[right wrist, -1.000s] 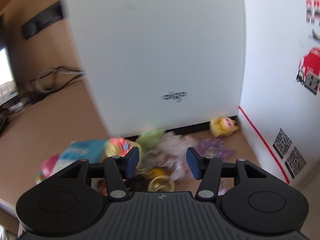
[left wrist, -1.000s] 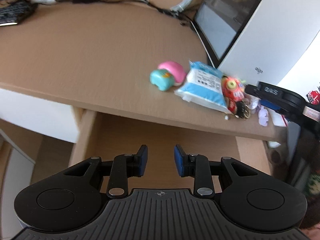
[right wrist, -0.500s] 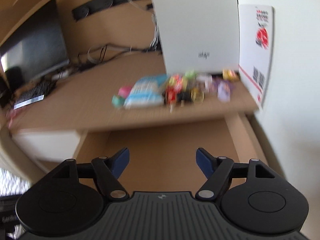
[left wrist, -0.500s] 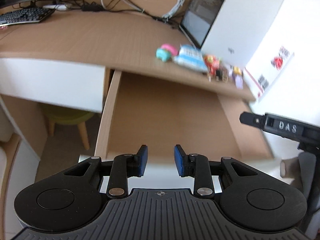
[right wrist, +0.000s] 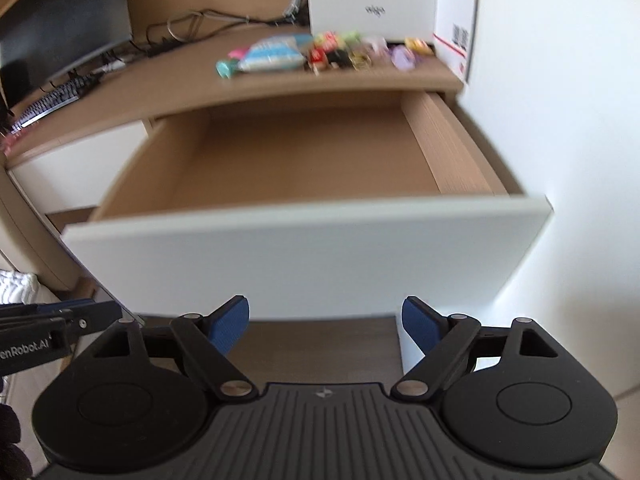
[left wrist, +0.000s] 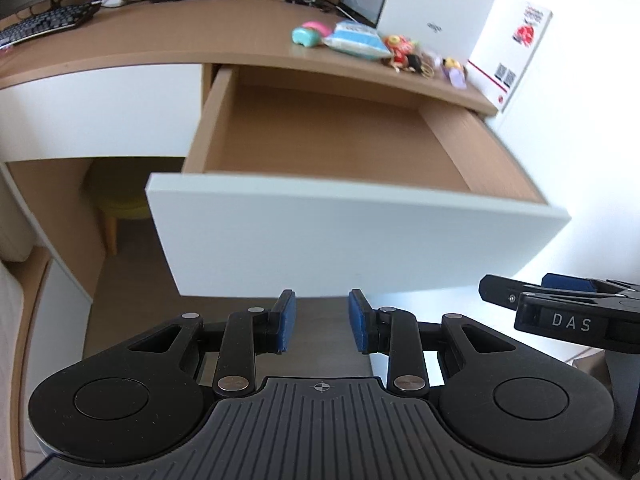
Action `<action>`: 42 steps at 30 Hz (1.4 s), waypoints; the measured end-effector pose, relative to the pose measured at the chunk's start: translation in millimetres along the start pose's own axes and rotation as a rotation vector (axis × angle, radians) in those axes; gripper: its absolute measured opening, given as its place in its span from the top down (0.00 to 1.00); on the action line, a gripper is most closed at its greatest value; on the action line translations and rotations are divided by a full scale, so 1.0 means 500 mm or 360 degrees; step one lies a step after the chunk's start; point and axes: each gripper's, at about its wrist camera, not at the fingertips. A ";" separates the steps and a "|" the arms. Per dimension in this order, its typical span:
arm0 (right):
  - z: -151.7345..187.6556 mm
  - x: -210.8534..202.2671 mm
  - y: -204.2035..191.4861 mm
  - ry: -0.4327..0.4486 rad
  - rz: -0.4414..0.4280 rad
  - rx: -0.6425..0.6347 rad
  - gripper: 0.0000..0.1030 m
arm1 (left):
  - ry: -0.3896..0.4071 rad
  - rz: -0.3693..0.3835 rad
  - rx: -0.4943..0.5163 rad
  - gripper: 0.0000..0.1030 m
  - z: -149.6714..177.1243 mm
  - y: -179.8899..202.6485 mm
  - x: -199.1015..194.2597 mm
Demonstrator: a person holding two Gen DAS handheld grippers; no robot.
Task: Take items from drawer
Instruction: 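Push the empty drawer closed with both grippers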
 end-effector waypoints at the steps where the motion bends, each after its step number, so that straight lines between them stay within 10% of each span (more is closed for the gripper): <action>1: 0.011 0.003 0.004 -0.0002 0.0006 0.0003 0.18 | 0.0007 -0.0013 0.0019 0.69 0.005 0.005 0.004; 14: 0.068 0.038 0.037 -0.0020 0.0041 0.0028 0.09 | 0.0054 -0.0157 0.0045 0.69 0.026 0.049 0.026; 27: -0.018 0.063 0.073 0.0101 0.0075 0.0023 0.07 | 0.0322 -0.0300 0.0053 0.69 -0.034 0.082 0.050; 42: -0.062 0.106 0.049 0.0209 0.0080 -0.0099 0.07 | 0.0291 -0.0358 0.0022 0.69 -0.067 0.099 0.094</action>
Point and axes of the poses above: each gripper's, at about its wrist camera, not at the fingertips, and x roughly the way its jaws point, y to its right, z to its underside, and after that the axes turned 7 degrees about -y, right-handed
